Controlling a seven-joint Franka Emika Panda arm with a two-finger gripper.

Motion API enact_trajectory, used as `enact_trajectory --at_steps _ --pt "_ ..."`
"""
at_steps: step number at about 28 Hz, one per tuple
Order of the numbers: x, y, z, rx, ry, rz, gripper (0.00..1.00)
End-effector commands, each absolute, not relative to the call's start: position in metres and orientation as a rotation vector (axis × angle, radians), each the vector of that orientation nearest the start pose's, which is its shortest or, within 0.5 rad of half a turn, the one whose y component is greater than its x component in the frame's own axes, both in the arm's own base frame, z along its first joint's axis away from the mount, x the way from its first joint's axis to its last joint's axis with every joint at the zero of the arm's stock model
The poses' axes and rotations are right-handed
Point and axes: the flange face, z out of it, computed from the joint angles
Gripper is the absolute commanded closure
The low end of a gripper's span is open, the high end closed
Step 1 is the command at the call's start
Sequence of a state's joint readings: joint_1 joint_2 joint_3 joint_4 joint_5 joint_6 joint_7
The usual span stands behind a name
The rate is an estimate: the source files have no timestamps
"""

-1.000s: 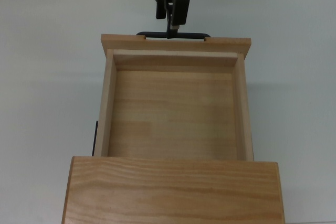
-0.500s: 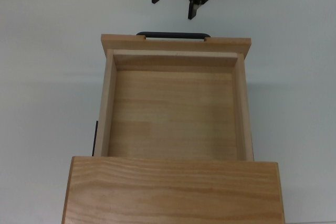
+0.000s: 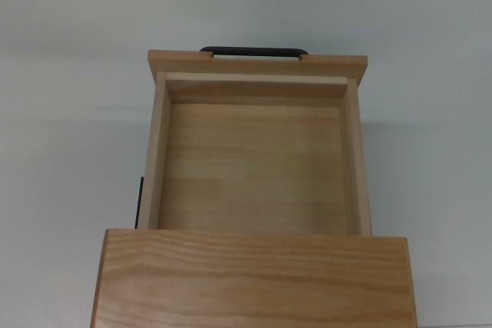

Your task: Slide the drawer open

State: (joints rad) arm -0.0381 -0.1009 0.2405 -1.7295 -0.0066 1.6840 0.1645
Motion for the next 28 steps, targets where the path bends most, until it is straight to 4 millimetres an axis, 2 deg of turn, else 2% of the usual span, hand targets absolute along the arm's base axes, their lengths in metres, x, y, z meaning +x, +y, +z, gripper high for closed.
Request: enact_trajectory --at_steps 1,10,17,28 --pt "0.5192 0.1034 0.6313 -3.135 -0.261 0.0 0.0" --pt "0.5102 0.1012 0.6298 -3.127 -0.373 0.145 0.0" --pt "0.5128 0.0999 0.6257 -3.134 -0.368 0.161 0.0" --pt "0.5125 0.0992 0.6335 -3.136 -0.354 0.144 0.0"
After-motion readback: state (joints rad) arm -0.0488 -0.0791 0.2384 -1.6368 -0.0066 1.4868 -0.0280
